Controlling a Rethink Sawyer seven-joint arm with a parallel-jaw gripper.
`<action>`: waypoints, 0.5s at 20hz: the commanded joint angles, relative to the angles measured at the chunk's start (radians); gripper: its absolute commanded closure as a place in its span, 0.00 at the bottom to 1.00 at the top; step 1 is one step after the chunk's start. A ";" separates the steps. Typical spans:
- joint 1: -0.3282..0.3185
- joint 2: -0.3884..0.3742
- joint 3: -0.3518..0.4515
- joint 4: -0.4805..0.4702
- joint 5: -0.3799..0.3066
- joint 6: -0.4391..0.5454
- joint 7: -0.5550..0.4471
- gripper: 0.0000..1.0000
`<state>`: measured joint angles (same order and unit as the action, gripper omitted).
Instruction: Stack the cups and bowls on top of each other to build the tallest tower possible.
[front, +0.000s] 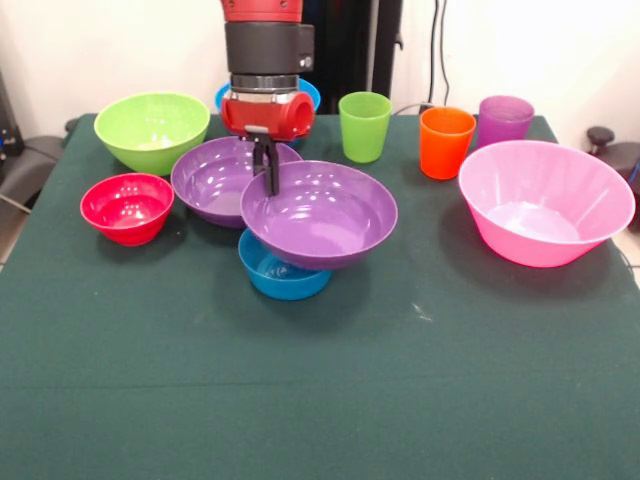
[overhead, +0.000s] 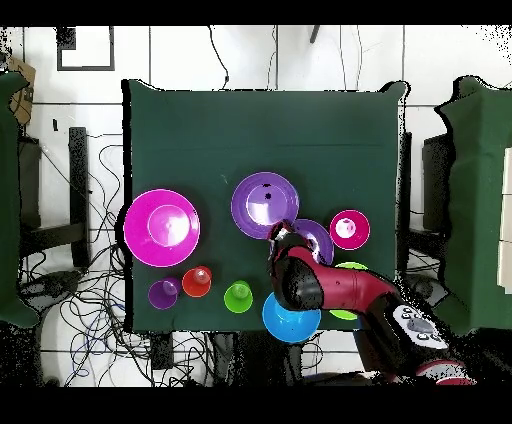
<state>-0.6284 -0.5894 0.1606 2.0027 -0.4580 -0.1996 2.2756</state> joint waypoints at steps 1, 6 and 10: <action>-0.052 0.100 0.120 -0.150 -0.086 0.165 -0.075 1.00; -0.099 0.102 0.165 -0.168 -0.113 0.213 -0.098 1.00; -0.117 0.100 0.183 -0.179 -0.126 0.234 -0.105 1.00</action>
<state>-0.7346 -0.5520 0.2441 1.9320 -0.5134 -0.1842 2.2756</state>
